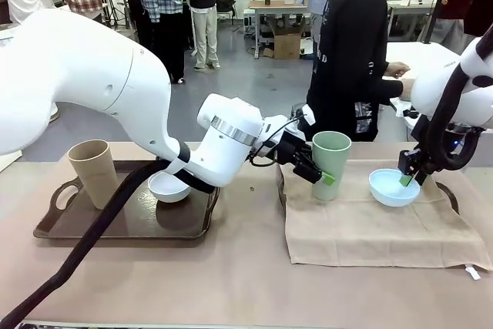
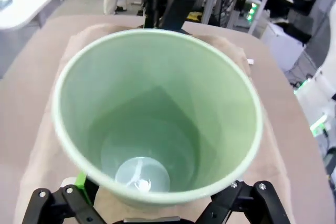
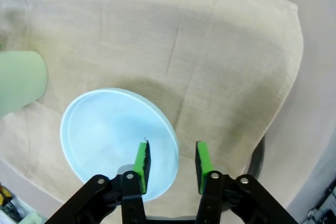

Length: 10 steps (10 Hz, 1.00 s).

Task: Set up a tray with a mat and arrange the tableware.
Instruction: Place the Picnic Bowl and Reusable plastic cup back onto the Handle tray in front of the human's position.

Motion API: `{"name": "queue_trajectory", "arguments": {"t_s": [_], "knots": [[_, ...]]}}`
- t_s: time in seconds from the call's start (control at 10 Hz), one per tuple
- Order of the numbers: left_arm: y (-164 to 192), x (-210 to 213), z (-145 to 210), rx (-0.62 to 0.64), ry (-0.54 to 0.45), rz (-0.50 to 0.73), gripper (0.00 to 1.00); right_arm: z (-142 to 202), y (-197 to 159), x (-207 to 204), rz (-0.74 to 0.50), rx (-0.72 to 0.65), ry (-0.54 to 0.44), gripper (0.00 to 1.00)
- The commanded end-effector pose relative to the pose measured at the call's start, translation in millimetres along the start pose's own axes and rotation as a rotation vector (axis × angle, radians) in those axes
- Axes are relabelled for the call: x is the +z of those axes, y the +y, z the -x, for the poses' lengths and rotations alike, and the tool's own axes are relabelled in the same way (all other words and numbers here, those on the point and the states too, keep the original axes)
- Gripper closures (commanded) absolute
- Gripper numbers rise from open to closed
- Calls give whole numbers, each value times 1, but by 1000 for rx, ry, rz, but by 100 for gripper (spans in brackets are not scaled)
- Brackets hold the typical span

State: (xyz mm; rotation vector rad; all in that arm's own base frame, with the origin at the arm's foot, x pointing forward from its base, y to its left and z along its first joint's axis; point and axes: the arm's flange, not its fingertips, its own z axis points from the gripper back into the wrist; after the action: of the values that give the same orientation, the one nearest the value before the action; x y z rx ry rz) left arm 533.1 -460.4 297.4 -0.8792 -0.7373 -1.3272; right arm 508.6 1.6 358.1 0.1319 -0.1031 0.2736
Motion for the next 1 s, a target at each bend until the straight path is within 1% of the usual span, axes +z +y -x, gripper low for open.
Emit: {"name": "queue_trajectory", "arguments": {"t_s": [0.0,0.2,0.3,0.4,0.6,0.7,0.8,0.9], "knots": [[1,16,4,166,21,30,0,13,13,25,12,-19,-10,5],[-3,33,13,234,81,36,0,28,25,47,3,6,-24,5],[-12,48,14,242,113,41,0,38,30,60,8,17,-43,5],[-28,67,10,226,145,50,0,47,32,71,5,20,-51,5],[-79,115,-23,170,263,-6,0,65,35,90,7,12,-53,5],[-110,139,-45,265,381,-50,0,73,37,99,30,-5,-51,5],[-132,160,-63,330,464,-158,0,78,41,106,54,-14,-45,5],[-150,180,-77,415,524,-244,0,83,45,115,79,-15,-42,5]]}}
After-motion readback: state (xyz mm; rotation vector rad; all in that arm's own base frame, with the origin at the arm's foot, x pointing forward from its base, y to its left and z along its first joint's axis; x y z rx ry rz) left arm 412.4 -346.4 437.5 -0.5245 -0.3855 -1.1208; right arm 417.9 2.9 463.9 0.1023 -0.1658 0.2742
